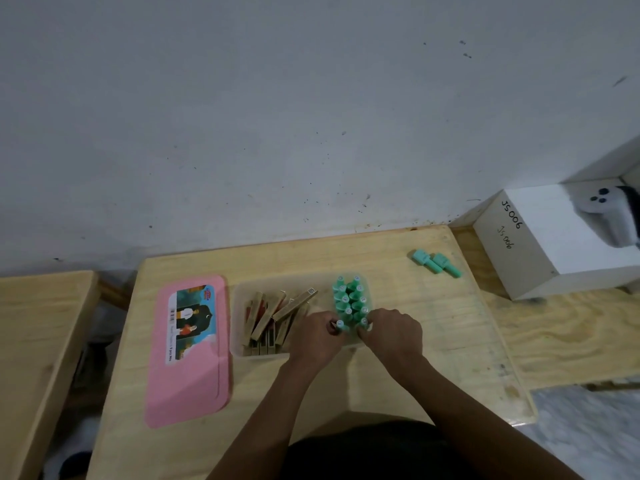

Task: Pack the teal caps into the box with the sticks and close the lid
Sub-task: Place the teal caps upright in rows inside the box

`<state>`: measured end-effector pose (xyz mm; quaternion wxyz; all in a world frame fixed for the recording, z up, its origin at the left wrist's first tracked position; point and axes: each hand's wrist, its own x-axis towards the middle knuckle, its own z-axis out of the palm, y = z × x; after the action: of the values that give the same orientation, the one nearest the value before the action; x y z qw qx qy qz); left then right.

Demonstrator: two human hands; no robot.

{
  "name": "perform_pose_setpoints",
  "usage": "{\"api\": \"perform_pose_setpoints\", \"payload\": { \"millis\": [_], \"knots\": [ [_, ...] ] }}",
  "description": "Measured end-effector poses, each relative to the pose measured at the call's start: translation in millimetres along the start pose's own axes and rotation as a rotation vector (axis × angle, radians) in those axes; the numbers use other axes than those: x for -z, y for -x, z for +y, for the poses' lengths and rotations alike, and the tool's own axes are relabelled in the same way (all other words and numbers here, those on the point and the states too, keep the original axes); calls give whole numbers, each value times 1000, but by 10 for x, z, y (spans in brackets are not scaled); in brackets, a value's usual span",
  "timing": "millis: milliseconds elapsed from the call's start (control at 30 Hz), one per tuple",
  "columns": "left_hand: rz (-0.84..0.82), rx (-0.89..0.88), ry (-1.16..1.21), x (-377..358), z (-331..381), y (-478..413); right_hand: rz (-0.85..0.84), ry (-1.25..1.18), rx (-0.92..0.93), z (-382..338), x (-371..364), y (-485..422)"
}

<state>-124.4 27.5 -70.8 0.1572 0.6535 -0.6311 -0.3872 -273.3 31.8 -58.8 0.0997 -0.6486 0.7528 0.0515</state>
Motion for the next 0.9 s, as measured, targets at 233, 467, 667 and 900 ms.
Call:
{"api": "perform_pose_setpoints", "payload": {
  "millis": [233,467,667,900],
  "knots": [
    [-30,12,-41,-35,40,-39,-14,50,-30,-47,-23,-29],
    [-12,33,-46,-61,63,-65,7,9,-30,-20,-49,11],
    [-13,55,-14,-104,63,-80,-7,-23,-21,2,-30,34],
    [-42,84,16,-161,90,-89,-6,-46,6,59,17,64]
  ]
}}
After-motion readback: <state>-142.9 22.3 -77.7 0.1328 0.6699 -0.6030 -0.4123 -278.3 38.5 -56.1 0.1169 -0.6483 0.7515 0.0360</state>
